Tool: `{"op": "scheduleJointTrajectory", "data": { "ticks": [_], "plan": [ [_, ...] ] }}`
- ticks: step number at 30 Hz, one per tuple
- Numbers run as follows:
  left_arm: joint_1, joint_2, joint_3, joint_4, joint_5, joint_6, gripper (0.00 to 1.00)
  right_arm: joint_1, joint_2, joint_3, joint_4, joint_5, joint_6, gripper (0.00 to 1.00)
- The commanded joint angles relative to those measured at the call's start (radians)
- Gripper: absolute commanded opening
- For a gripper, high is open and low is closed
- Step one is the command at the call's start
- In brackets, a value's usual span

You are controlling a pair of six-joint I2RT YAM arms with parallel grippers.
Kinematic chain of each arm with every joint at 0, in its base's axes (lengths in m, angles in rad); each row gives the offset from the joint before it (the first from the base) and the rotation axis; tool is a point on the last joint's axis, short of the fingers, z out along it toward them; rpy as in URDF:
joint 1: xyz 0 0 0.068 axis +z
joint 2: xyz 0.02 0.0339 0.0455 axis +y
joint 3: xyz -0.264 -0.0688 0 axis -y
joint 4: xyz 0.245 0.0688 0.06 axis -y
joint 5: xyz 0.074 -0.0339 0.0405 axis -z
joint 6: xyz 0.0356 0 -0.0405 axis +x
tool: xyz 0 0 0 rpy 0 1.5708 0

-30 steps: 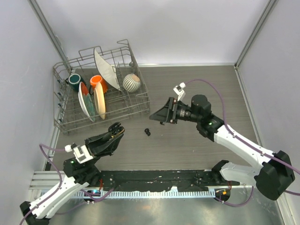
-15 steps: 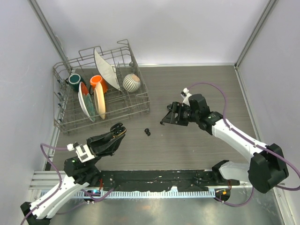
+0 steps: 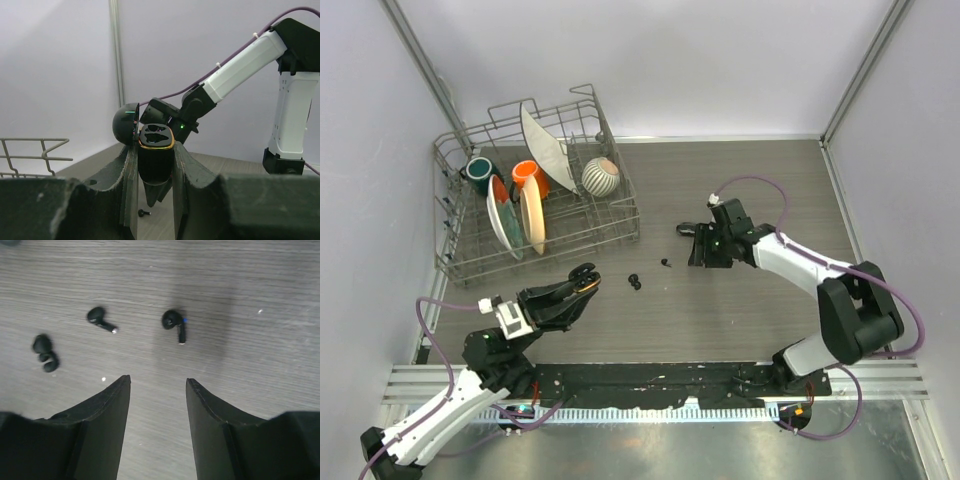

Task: Insert the wireless bluetooth earbuds into the charging case
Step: Pick up the earbud from the center of the board.

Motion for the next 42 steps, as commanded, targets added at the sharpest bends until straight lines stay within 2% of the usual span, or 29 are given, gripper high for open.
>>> {"op": "scheduleJointTrajectory", "data": {
  "ticks": [1, 9, 20, 30, 42],
  "plan": [
    [-0.001, 0.0, -0.045, 0.004, 0.012, -0.008, 0.0, 0.001, 0.048, 0.079, 0.0, 0.083, -0.122, 0.53],
    [0.0, -0.034, -0.053, -0.022, -0.003, -0.008, 0.0, 0.001, 0.142, 0.137, 0.003, 0.135, -0.162, 0.52],
    [-0.001, -0.043, -0.051, -0.032, -0.009, 0.001, 0.0, 0.001, 0.242, 0.206, -0.017, 0.115, -0.193, 0.46],
    [-0.001, -0.031, -0.051, -0.03, -0.006, -0.001, 0.0, -0.001, 0.28, 0.223, -0.035, 0.108, -0.204, 0.46],
    [-0.001, -0.025, -0.051, -0.024, 0.0, -0.007, 0.0, 0.022, 0.318, 0.252, -0.041, 0.106, -0.205, 0.39]
  ]
}}
